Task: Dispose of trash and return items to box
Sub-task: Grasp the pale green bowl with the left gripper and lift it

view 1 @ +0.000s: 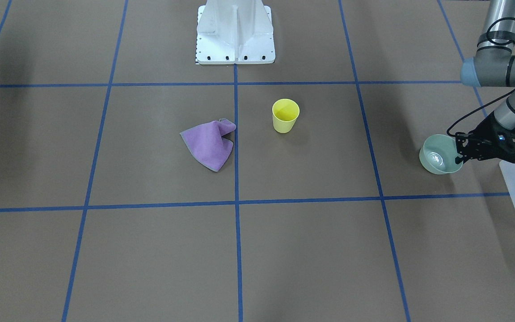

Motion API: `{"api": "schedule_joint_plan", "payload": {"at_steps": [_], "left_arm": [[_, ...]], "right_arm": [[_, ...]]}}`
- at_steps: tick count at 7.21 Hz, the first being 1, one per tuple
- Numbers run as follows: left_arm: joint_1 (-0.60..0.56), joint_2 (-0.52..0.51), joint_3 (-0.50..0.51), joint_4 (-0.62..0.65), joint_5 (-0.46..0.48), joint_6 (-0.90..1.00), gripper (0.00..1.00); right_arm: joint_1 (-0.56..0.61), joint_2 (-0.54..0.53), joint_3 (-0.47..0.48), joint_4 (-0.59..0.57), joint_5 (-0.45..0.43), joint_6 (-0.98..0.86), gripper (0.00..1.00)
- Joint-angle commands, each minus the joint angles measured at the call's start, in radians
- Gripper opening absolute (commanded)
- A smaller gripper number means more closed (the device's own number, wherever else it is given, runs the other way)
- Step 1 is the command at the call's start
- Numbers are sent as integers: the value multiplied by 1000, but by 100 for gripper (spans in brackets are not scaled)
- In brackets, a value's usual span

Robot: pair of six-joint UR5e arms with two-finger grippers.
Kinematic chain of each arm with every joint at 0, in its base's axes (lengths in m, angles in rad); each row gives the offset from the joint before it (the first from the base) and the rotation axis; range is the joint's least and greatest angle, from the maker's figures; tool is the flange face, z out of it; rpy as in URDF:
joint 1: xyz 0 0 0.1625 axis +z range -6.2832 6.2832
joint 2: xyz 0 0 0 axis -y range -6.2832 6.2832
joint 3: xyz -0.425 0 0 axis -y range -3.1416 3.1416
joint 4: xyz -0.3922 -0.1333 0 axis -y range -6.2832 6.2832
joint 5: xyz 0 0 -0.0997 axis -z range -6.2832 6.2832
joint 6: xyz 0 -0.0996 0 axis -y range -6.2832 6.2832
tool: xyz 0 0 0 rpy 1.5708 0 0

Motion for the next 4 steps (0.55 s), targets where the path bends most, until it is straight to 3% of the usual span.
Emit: {"api": "schedule_joint_plan", "payload": {"at_steps": [1,4], "left_arm": [[-41,-2,-39,9,-137,3,0],[-213,-3,-51,50,-208,6,0]], "right_arm": [[0,0,-1,0,-1,0,100],[0,-2,-1,0,1,0,100]]}}
